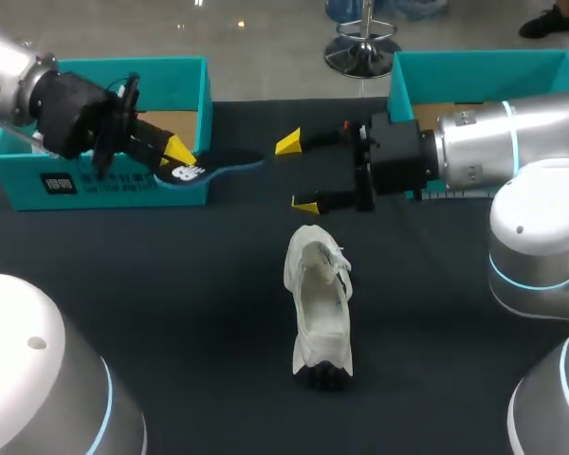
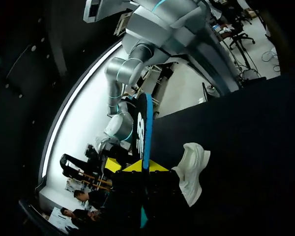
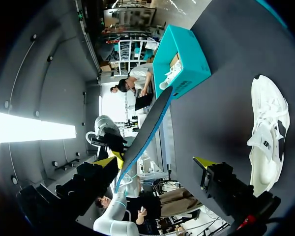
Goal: Take the shoe out of the shoebox, open the shoe tongue, remove and reinsert the insole, then place the shoe into the shoebox
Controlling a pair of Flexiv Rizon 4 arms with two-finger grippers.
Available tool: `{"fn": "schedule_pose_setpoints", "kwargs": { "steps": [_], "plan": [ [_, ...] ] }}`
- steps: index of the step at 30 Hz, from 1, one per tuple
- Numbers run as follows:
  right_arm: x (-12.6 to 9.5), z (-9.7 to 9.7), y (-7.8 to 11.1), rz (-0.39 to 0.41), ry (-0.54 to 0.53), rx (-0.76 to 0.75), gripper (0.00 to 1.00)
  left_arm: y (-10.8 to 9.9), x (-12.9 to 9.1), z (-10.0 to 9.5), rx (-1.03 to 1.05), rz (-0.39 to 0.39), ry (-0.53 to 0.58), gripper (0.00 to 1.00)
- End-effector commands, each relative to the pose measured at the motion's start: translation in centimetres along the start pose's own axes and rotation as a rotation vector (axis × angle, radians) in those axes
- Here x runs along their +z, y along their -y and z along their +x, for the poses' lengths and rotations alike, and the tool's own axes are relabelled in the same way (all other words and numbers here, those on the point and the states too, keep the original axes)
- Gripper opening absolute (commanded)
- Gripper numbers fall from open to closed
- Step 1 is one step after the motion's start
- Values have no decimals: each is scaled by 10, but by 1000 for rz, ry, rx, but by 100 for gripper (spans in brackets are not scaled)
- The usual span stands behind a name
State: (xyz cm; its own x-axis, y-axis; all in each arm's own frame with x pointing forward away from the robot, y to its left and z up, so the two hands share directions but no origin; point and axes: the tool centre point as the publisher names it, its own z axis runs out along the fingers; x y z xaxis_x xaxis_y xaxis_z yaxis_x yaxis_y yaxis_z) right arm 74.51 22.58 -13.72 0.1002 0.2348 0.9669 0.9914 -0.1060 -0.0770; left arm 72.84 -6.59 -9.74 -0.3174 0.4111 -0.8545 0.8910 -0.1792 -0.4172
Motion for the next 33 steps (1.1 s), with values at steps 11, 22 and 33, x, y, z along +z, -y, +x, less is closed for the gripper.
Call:
{"fn": "schedule_pose_setpoints", "kwargs": {
  "steps": [11, 22, 33],
  "plan": [
    [3, 0, 0, -2, 0, 0, 100, 12, 44, 5, 70, 29, 29, 0],
    [3, 0, 0, -2, 0, 0, 100, 18, 87, 0, 126, 85, 14, 0],
    [3, 0, 0, -2, 0, 0, 100, 9, 89, -7, 160, 42, 15, 0]
  ]
}}
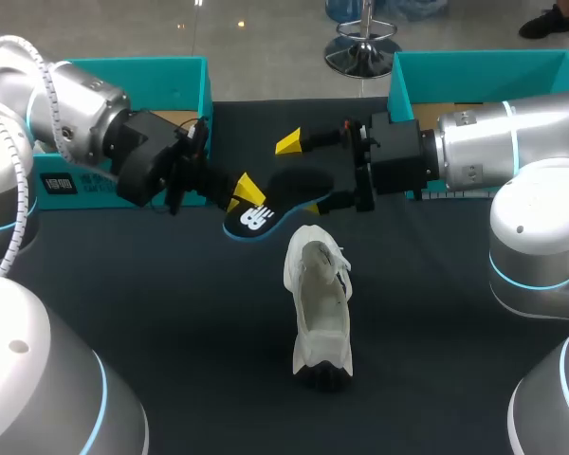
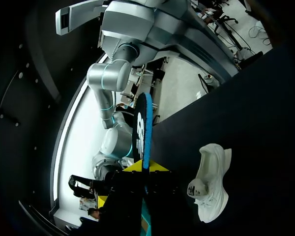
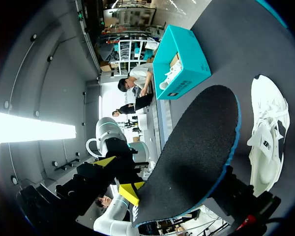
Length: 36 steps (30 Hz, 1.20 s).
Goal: Take the shoe out of the shoebox, open the shoe tongue, remove and reinsert the insole, then place the shoe into the shoebox
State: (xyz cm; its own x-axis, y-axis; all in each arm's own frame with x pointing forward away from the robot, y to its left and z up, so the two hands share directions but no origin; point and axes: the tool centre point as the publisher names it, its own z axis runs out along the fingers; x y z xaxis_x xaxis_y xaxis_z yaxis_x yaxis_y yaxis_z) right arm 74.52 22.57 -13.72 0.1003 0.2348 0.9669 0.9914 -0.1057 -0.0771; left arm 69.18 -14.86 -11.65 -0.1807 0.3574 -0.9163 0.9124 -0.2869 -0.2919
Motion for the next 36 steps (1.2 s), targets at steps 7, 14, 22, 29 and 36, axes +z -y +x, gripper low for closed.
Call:
{"fn": "schedule_pose_setpoints", "kwargs": {
  "steps": [7, 14, 22, 29, 36],
  "plan": [
    [3, 0, 0, -3, 0, 0, 100, -3, -12, 6, -5, -43, -10, 0],
    [3, 0, 0, -3, 0, 0, 0, -3, -10, 6, -4, -57, -7, 0],
    [3, 0, 0, -3, 0, 0, 0, -3, -2, 5, 19, -62, -18, 0],
    [3, 0, 0, -3, 0, 0, 0, -3, -1, 5, 25, -69, -25, 0],
    [3, 0, 0, -3, 0, 0, 0, -1, -3, 6, 19, -85, -22, 0]
  ]
}}
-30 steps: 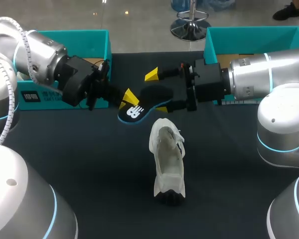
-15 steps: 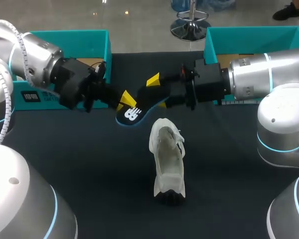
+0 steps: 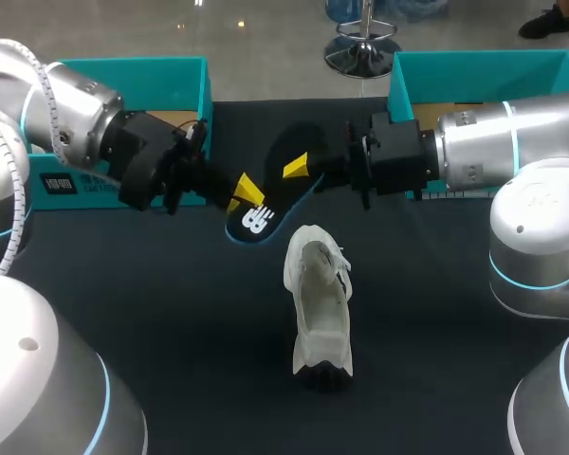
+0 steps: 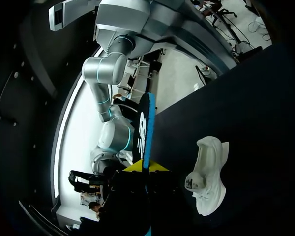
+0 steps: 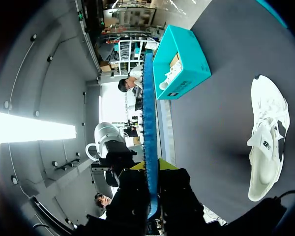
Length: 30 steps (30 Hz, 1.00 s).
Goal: Take the shoe out of the shoebox, open the shoe tongue, remove and reinsert the insole, then place the shoe into the shoebox
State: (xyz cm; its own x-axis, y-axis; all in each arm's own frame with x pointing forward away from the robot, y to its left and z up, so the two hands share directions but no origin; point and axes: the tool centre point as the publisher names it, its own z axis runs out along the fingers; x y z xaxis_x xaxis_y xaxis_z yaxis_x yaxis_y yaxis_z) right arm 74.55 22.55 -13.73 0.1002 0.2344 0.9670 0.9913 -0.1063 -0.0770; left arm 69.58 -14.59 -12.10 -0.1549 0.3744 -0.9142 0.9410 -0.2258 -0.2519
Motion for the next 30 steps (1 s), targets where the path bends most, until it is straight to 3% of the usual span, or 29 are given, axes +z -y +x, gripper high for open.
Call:
{"fn": "schedule_pose_setpoints", "kwargs": {
  "steps": [1, 4, 5, 6, 7, 21, 30],
  "plan": [
    [3, 0, 0, -2, 0, 0, 0, 4, -1, 2, -3, -13, 4, 0],
    [3, 0, 0, -2, 0, 0, 0, 5, -2, 3, -11, -15, 7, 0],
    [3, 0, 0, -2, 0, 0, 0, 7, -3, 3, -8, 0, 4, 18],
    [3, 0, 0, -2, 0, 0, 0, 8, -4, 3, -8, 0, 4, 49],
    [3, 0, 0, -2, 0, 0, 0, 9, -6, 3, -8, 0, 5, 100],
    [3, 0, 0, -2, 0, 0, 0, -15, -88, -10, 52, -30, -40, 100],
    [3, 0, 0, -2, 0, 0, 0, -29, -100, -33, 139, 106, -298, 100]
  ]
}}
